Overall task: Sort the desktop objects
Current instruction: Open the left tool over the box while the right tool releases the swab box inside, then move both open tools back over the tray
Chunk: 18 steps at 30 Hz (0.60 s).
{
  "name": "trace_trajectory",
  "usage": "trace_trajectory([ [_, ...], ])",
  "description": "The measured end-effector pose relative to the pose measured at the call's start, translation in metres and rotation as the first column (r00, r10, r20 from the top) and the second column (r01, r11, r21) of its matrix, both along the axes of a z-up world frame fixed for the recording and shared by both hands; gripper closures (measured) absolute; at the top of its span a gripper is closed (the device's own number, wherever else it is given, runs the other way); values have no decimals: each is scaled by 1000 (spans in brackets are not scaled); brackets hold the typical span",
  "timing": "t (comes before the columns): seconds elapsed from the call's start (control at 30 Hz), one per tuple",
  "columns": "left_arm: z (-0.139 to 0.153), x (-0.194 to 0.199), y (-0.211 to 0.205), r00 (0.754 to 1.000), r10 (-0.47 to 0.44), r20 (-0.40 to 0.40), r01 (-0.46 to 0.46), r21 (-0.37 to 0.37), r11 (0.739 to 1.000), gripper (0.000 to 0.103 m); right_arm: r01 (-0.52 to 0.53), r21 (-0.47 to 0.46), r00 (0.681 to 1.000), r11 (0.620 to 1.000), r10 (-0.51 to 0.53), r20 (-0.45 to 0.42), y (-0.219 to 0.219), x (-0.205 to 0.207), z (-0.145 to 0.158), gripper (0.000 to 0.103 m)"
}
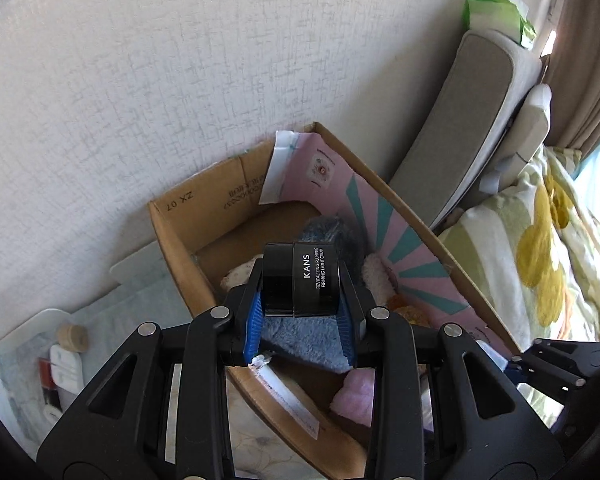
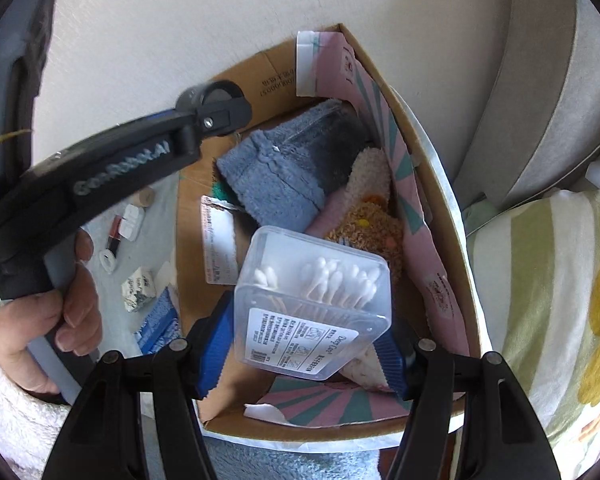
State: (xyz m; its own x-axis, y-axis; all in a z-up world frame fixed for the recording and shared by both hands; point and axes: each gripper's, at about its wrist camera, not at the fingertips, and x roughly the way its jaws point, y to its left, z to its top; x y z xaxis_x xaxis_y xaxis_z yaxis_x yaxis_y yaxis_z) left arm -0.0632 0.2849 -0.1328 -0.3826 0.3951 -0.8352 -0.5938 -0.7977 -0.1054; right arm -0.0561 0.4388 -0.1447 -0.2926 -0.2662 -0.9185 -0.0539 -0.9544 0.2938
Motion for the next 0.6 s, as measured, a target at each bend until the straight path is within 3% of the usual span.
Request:
trace_trajectory([
  [0.03,-1,-2,1,1000,0,9,0,2,1000,68,0,0,1000,1000,0,-3,0,-2,-1,38],
  [0.07,-2,-4,2,1000,5,19,-5,-2,1000,63,-1,-9,1000,1000,1,-10,1,-3,-1,26],
  [0.1,-1,-7,2,1000,20,20,-20,-10,1000,40,5,-27,1000,1000,-6,-26,3,-2,1,18],
  [0.13,0,-9,0,999,32,8,-32,-12,999,9,16,-43,999,999,-18,-45,6,-1,4,16],
  [0.17,3,-9,-2,999,45,-12,-45,-10,999,0,22,-49,998,999,-24,-57,8,0,7,16],
  [0.2,11,-6,-7,997,60,-55,-60,13,998,1,23,-46,997,999,-26,-72,9,0,10,15],
  [0.6,52,10,-50,986,97,-139,-95,23,995,0,-45,67,986,997,55,-157,-14,2,39,15],
])
